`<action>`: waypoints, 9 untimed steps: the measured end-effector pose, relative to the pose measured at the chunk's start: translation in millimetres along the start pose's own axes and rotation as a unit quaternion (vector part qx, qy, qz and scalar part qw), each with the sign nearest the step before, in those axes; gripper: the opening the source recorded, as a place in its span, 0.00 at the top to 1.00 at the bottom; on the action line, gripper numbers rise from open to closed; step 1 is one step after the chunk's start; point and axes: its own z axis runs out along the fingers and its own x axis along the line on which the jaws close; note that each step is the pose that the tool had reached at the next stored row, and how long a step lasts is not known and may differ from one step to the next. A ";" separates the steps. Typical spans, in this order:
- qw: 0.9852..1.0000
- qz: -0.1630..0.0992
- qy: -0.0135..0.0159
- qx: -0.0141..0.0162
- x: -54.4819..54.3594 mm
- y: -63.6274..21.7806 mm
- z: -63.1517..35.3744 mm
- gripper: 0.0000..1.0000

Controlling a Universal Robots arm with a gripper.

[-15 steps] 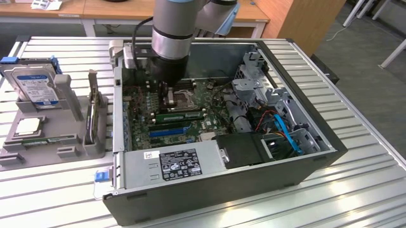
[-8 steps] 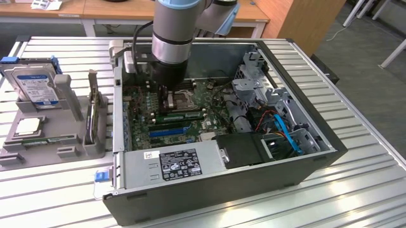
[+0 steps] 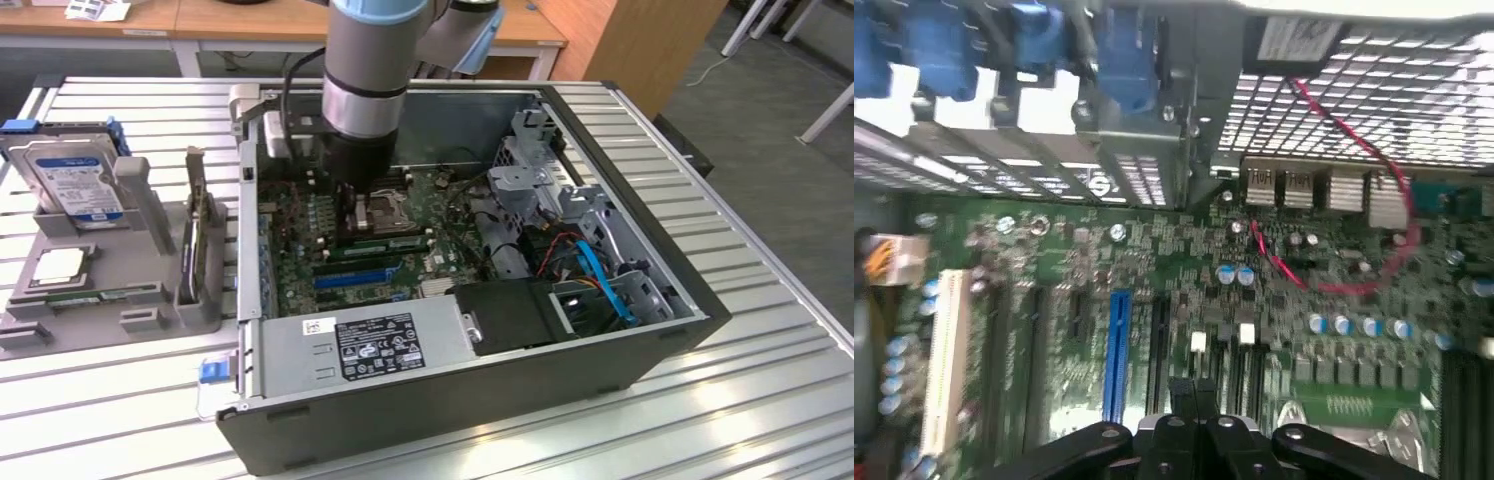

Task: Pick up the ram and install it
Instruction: 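Press down the ram until it locks into place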

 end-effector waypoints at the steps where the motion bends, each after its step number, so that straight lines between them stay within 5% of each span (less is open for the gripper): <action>1: 1.000 0.000 0.000 -0.001 0.4 -1.8 -4.9 0.89; 9: 1.000 0.000 0.000 -0.009 2.7 -34.9 -25.8 0.89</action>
